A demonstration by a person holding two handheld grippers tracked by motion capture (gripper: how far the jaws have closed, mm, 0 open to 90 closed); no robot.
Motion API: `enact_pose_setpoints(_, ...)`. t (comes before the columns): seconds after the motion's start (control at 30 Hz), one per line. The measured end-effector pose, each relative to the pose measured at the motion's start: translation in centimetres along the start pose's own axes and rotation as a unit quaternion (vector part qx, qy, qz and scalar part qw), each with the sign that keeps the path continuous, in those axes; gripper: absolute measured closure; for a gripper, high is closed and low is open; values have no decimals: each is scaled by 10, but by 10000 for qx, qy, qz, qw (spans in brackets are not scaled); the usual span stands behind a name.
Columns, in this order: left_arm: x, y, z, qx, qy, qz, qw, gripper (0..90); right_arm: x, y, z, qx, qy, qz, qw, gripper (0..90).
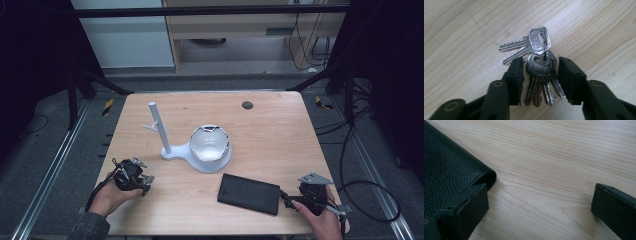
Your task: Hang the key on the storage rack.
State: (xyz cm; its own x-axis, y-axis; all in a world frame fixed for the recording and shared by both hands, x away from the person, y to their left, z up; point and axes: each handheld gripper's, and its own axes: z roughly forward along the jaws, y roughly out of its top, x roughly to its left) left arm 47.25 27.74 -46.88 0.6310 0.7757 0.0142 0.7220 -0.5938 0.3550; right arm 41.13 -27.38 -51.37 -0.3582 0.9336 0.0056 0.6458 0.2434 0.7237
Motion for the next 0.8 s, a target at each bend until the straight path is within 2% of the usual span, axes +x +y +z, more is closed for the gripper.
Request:
enact_pose_setpoints(0.13,-2,0,-1,46,-11,9,10000,602,0,0,0,-1,0,-2,10000,11)
enact_pose_setpoints(0.27,0,-5,-2,105,13,67,9999,527,0,0,0,0,0,0,10000,11)
enact_pose_setpoints(0.4,3,-14,-6,98,-32,58,9999,539,0,0,0,-1,0,0,10000,11)
enact_pose_setpoints(0.73,0,-9,-5,82,-20,129,9999,722,0,0,0,1,-1,-2,10000,11)
enact_pose_setpoints(0.8,-1,-8,-4,51,-16,120,9999,793,0,0,0,0,-1,-1,10000,11)
